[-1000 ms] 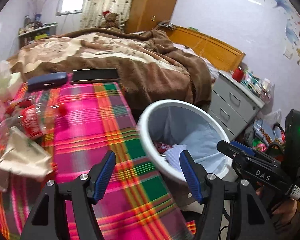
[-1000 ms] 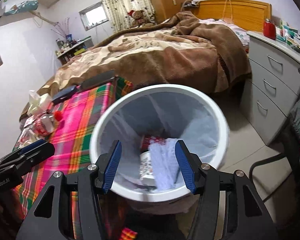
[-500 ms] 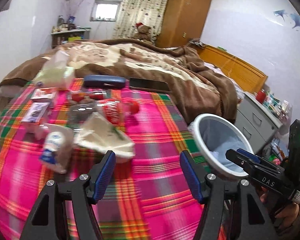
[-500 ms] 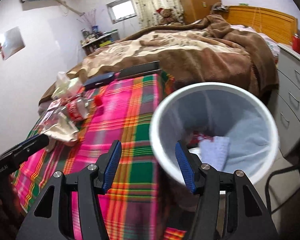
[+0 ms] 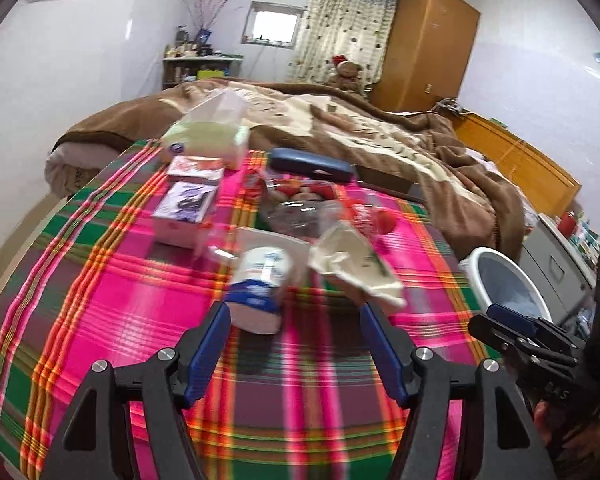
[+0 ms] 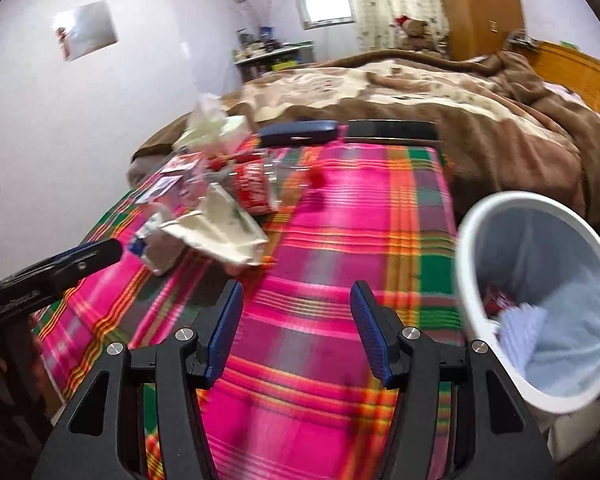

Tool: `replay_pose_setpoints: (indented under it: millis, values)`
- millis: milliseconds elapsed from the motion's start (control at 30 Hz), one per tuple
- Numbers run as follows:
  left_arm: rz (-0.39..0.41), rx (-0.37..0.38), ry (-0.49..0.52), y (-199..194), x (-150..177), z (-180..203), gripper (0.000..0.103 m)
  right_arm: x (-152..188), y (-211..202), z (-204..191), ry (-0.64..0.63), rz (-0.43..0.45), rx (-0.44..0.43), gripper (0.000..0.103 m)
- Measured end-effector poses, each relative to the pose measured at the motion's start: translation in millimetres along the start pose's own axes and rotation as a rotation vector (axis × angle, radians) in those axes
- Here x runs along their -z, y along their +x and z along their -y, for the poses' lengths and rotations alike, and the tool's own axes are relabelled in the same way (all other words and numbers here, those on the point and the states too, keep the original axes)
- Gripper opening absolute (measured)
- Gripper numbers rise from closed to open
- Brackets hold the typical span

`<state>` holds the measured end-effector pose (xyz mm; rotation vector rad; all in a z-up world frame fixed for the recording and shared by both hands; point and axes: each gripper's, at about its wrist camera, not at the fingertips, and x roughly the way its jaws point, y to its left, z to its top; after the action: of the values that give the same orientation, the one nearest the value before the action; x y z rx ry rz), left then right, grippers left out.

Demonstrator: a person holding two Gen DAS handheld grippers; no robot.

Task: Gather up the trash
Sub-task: 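Move both open tools back toward the remaining trash on the bed, then grasp the white yogurt cup with the left tool while the right tool grasps the cloth bag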

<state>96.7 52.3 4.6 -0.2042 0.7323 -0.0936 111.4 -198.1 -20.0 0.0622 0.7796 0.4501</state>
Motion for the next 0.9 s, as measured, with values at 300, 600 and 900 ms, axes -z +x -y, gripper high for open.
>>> replay_pose_setpoints:
  millis: [300,600,900]
  values:
    - [-0.032,-0.007,-0.032,20.1,-2.0,-33.2,0.068,-10.5,32.1,-28.9,-0.068,-0.047,-0.018,0.057]
    - [-0.078,0.013,-0.024,43.0,-6.4,-41.4,0.068,-19.1,50.1,-37.9,-0.101,-0.065,0.007,0.057]
    - [-0.102,0.047,-0.032,57.5,-12.5,-48.2,0.068,-29.9,66.7,-44.4,-0.167,-0.105,-0.017,0.064]
